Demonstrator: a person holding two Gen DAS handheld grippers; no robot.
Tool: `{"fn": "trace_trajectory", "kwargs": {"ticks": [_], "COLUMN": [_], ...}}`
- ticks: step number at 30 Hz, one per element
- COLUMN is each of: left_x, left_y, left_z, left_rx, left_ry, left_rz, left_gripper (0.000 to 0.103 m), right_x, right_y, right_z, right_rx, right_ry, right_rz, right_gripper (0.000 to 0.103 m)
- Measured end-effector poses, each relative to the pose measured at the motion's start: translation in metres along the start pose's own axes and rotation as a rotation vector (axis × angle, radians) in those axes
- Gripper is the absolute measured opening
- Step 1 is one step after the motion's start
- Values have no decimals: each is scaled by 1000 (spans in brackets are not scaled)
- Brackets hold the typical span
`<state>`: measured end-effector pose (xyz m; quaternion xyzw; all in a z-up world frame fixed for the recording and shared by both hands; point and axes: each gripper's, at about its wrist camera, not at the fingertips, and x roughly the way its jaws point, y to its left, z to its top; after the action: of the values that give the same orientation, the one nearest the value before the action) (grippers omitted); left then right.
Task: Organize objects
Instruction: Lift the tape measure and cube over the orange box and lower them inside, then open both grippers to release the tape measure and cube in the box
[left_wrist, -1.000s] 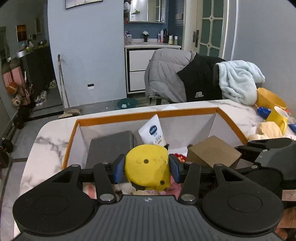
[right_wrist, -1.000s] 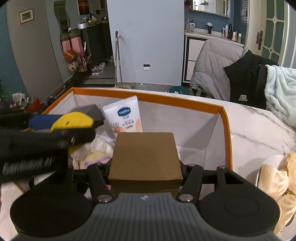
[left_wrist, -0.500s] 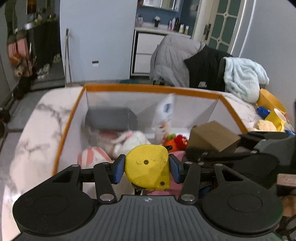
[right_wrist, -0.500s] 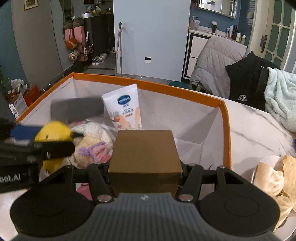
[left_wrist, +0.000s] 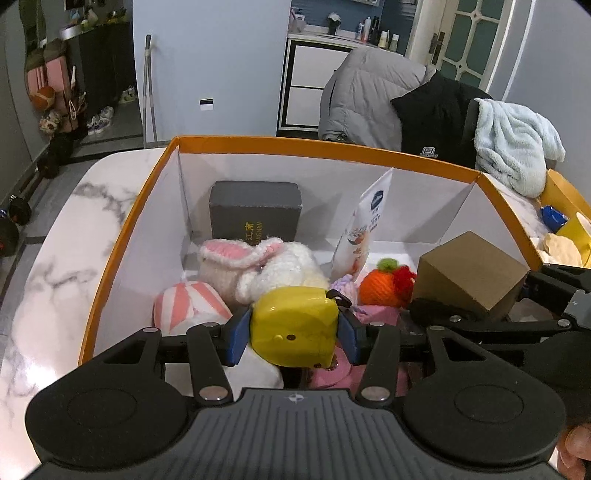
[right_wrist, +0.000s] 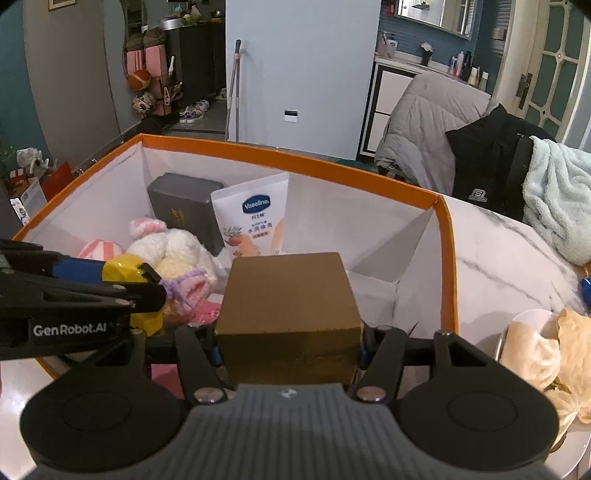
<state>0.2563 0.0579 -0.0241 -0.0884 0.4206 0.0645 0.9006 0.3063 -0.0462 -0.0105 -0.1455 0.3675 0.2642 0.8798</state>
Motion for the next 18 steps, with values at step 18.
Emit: {"fn": "trace_trajectory", "kwargs": {"ticks": [18], "left_x": [-34], "left_y": [-15], "left_z": [1], "left_rx": [64], "left_ry": [-143], "left_rz": [52], "left_gripper": [89], "right_x": [-17], "right_y": [19], "right_z": [-4], "right_rx": [-61], "right_ry": [-91], "right_rz": [-19], "right_gripper": [95]}}
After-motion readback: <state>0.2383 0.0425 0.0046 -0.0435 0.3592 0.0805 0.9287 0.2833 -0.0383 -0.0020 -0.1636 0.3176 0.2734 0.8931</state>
